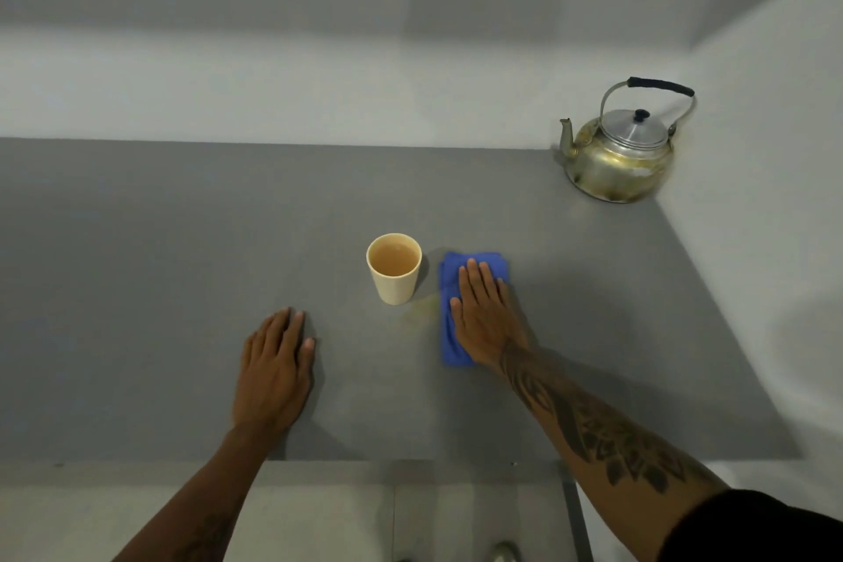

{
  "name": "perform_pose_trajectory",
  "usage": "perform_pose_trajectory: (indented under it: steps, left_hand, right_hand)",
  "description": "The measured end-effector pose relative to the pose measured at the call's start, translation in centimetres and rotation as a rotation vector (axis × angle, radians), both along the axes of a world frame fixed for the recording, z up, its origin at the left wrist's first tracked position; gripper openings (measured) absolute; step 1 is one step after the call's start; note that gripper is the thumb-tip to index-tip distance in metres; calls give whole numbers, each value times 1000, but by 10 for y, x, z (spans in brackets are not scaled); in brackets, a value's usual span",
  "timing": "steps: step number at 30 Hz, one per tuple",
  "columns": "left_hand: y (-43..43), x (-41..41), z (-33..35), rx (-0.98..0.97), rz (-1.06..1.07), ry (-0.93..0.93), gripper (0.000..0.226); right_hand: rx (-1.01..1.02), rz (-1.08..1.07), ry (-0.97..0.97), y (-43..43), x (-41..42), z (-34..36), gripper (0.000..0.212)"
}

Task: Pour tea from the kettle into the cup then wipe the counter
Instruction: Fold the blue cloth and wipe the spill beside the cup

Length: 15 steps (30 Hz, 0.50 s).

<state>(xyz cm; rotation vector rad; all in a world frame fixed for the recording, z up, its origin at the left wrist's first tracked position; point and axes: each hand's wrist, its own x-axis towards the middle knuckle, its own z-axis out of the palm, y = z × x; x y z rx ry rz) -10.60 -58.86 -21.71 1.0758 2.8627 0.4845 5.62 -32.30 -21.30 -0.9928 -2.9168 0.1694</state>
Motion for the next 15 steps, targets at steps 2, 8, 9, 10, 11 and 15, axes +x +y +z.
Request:
perform_pose_trajectory:
  steps: [2,8,9,10,11,15]
  left_hand:
    - [0,1,1,-1,-2,-4,58]
    - [1,4,2,4,5,5,56]
    - [2,4,2,4,4,5,56]
    - [1,4,2,4,2,2,56]
    - [1,4,2,5,1,-2,56]
    - [1,5,2,18,3,-8,57]
  right_hand:
    - [10,67,-9,-8,2,0,63]
    - [5,227,-13,-46,13,-1,58]
    - [3,236,-21,-52,14,0,58]
    - [1,244,-20,-57,15,0,57]
    - [-1,253,-17,-64,15,1,57]
    - [-8,327,-17,-98,4,-1,56]
